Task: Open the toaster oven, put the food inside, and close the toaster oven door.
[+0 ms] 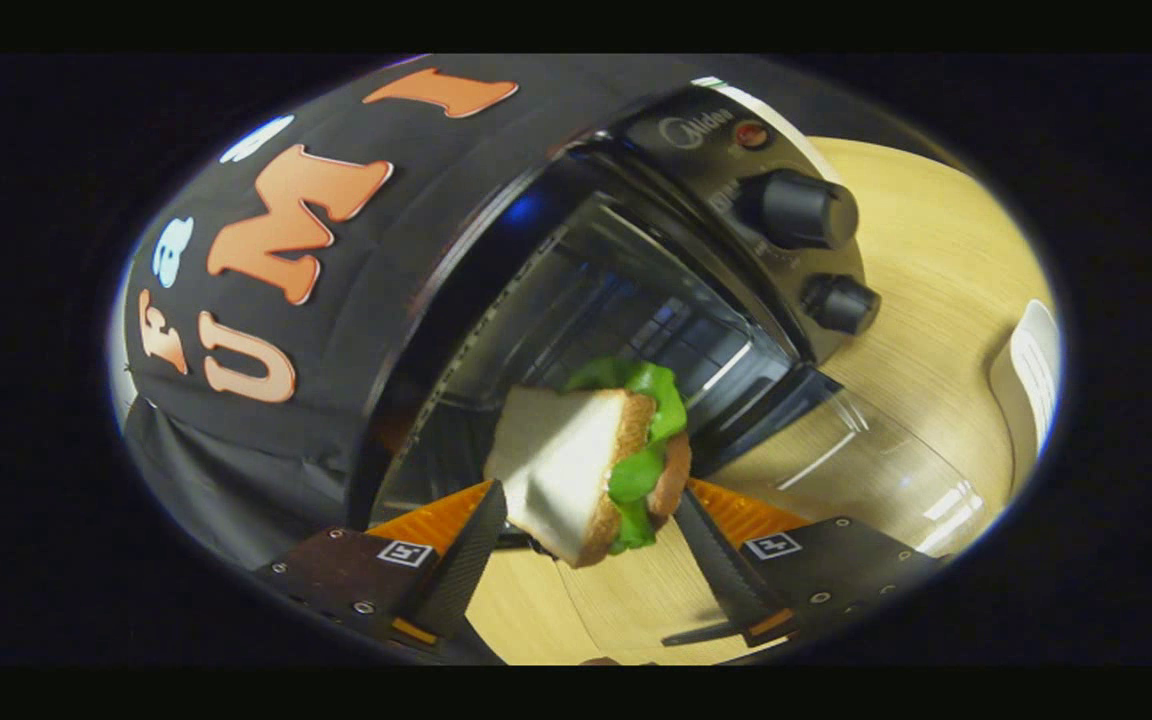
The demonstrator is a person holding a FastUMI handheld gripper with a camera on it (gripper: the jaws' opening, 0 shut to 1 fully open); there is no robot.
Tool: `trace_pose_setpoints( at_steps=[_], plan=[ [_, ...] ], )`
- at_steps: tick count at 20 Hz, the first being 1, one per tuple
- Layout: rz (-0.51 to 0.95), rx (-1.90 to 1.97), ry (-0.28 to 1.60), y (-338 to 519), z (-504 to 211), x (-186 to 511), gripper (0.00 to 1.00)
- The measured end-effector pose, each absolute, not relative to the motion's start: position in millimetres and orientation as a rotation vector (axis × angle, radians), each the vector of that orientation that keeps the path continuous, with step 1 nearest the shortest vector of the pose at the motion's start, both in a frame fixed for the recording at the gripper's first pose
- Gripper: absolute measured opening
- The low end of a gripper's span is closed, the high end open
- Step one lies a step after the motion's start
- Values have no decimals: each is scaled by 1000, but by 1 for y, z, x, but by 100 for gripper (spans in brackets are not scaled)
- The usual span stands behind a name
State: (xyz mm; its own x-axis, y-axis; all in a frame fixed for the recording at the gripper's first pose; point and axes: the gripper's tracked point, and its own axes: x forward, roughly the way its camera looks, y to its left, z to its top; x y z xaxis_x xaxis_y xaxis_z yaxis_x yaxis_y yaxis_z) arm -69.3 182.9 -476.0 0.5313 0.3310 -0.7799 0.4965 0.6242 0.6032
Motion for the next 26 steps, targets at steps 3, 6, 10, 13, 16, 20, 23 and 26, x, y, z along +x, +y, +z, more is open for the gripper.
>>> trace_pose_setpoints(
  at_steps=[3,6,10,13,16,20,23,26],
  plan=[
    [-89,899,1046,169,-460,-80,97],
    [-31,861,1090,168,-449,-104,97],
    [41,762,1129,162,-441,-131,97],
    [103,670,1189,166,-438,-164,97],
    [177,549,1252,172,-435,-198,97],
    [241,395,1362,170,-447,-246,96],
    [268,283,1388,159,-468,-263,93],
    [236,229,1410,152,-488,-259,91]
  ],
)
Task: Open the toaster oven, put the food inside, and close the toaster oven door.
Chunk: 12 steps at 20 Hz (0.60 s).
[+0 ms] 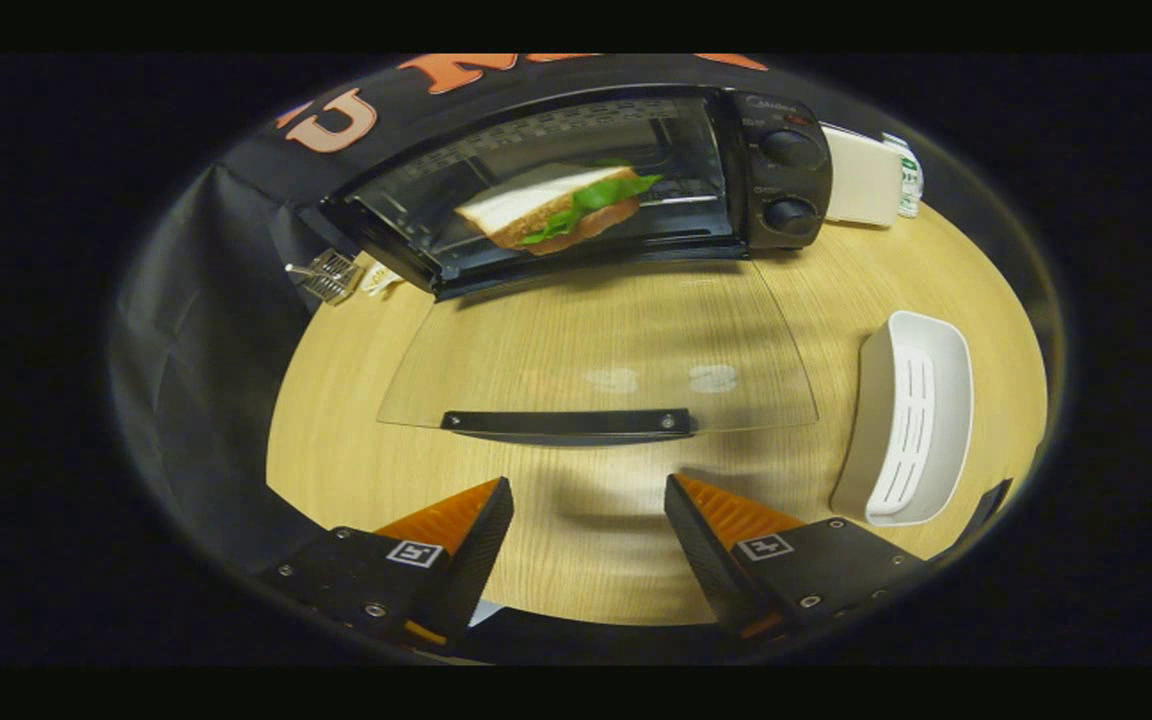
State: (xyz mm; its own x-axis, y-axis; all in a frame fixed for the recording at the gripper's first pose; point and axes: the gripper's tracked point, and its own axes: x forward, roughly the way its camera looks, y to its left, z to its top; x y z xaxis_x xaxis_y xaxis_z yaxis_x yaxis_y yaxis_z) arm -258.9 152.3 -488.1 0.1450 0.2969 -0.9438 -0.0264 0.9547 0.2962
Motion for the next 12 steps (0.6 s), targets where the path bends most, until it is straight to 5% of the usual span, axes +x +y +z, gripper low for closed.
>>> trace_pose_setpoints(
  at_steps=[12],
  plan=[
    [265,244,1364,160,-472,-226,90]
  ],
)
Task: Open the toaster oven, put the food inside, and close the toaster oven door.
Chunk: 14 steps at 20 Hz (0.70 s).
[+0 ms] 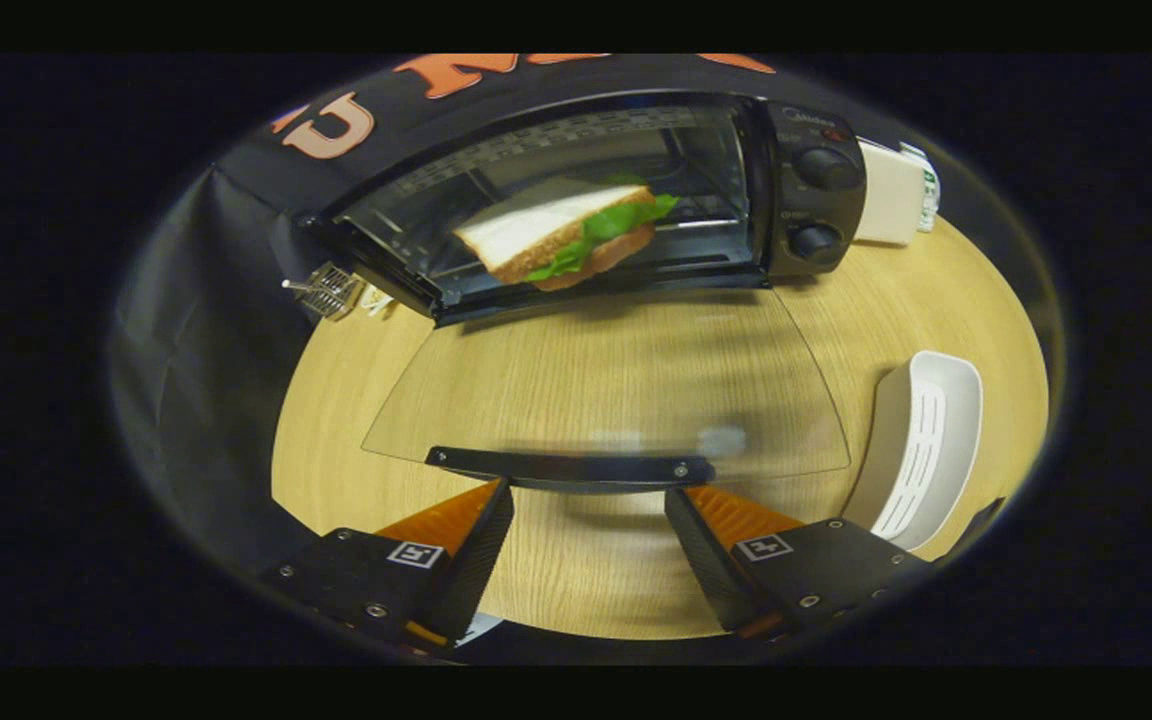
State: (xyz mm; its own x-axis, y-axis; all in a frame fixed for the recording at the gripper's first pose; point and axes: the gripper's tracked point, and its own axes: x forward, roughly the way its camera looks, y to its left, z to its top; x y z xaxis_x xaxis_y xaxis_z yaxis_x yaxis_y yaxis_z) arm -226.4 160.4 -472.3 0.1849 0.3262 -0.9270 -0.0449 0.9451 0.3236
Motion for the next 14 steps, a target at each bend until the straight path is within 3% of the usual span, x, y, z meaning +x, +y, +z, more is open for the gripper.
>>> trace_pose_setpoints(
  at_steps=[14],
  plan=[
    [290,390,1114,162,-390,-107,90]
  ],
)
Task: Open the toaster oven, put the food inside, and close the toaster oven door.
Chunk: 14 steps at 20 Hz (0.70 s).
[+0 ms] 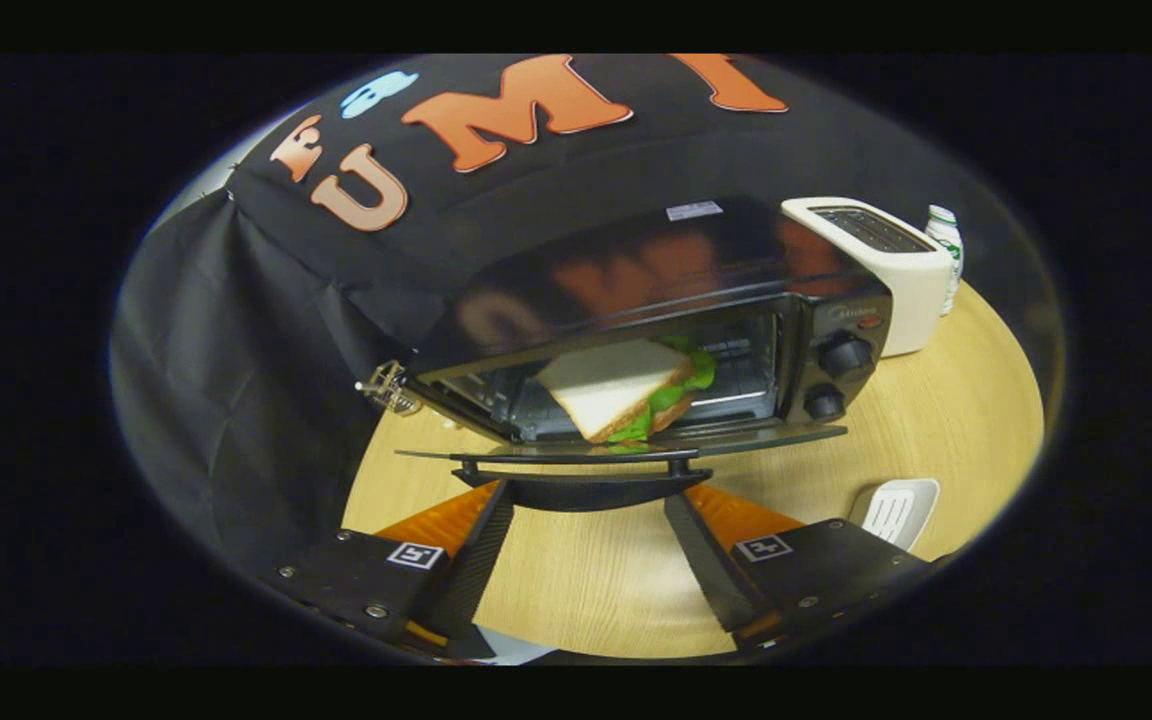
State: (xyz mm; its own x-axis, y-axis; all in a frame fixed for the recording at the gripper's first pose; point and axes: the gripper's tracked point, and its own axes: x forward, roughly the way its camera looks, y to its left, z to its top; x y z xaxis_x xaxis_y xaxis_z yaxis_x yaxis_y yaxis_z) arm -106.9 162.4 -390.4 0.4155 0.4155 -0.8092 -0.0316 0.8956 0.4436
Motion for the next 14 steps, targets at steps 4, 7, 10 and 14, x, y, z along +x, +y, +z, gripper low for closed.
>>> trace_pose_setpoints(
  at_steps=[4,7,10,14],
  plan=[
    [279,376,1080,162,-383,-84,90],
    [306,382,998,165,-357,-68,90],
    [329,372,871,159,-314,-50,90],
    [341,342,661,139,-240,-28,90]
  ],
)
